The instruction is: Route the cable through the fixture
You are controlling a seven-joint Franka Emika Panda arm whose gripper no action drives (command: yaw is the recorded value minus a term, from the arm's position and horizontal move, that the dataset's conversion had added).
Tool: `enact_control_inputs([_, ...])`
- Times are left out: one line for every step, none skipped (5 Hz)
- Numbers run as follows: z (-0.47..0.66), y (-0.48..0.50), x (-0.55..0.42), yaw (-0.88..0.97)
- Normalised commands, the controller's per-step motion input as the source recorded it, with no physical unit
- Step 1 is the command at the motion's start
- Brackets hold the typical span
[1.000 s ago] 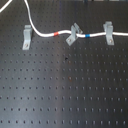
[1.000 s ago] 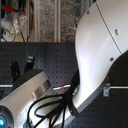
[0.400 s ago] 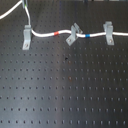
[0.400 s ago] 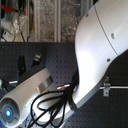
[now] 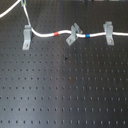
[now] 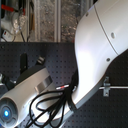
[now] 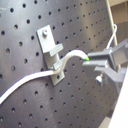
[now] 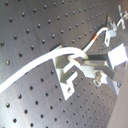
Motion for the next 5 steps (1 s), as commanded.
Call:
enact_control_inputs([0.0, 0.096, 0.293, 0.45])
enact_control_inputs([-0.08, 0.034, 0.157, 0.19])
enact_control_inputs([-0.08, 0.015, 0.233, 0.0])
enact_control_inputs([-0.21, 0.054, 0.343, 0.15])
enact_control_inputs([0.01, 0.044, 0.299, 0.09])
